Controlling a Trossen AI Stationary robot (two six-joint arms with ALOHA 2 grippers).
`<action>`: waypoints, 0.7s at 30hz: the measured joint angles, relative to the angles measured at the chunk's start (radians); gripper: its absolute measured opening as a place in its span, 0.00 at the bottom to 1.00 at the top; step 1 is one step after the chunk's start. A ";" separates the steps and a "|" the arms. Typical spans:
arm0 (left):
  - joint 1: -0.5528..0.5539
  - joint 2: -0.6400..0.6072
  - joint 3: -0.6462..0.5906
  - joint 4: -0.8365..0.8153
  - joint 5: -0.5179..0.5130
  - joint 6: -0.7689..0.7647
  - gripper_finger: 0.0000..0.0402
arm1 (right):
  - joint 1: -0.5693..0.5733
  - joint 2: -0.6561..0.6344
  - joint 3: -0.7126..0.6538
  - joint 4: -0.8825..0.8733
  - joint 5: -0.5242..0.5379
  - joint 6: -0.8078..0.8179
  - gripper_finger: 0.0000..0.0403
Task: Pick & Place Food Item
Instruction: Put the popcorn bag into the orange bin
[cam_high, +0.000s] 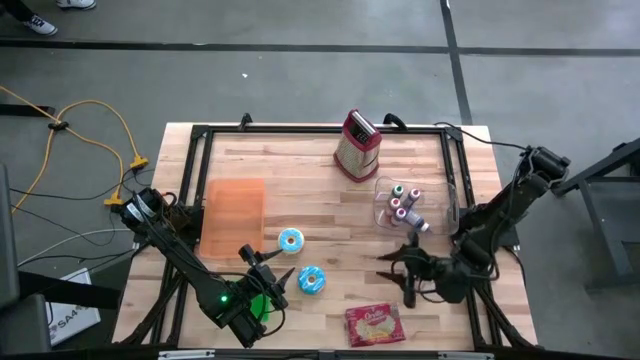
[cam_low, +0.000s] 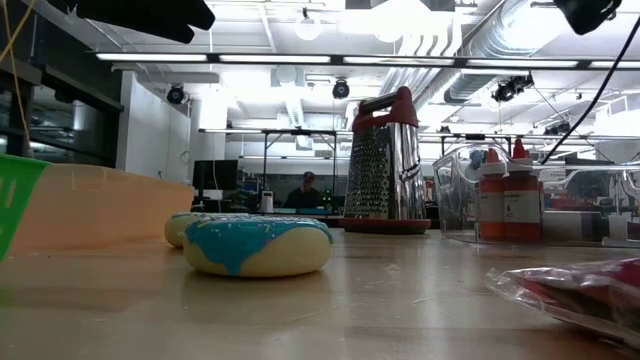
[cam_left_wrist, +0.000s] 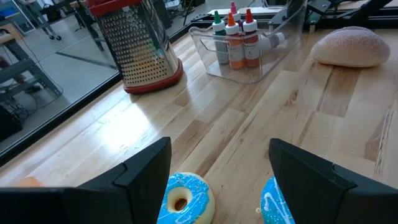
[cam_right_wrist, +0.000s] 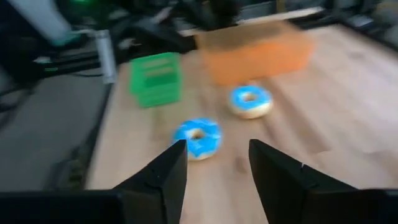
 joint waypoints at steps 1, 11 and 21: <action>0.000 0.000 0.000 0.000 0.000 0.000 0.65 | -0.005 0.000 0.000 0.012 -0.041 0.000 0.39; 0.000 0.000 0.000 0.000 0.000 0.000 0.65 | -0.045 0.000 0.000 0.025 -0.345 0.127 0.38; 0.009 0.000 0.000 0.075 0.001 0.000 0.65 | -0.040 0.000 0.000 -0.007 -0.511 0.423 0.38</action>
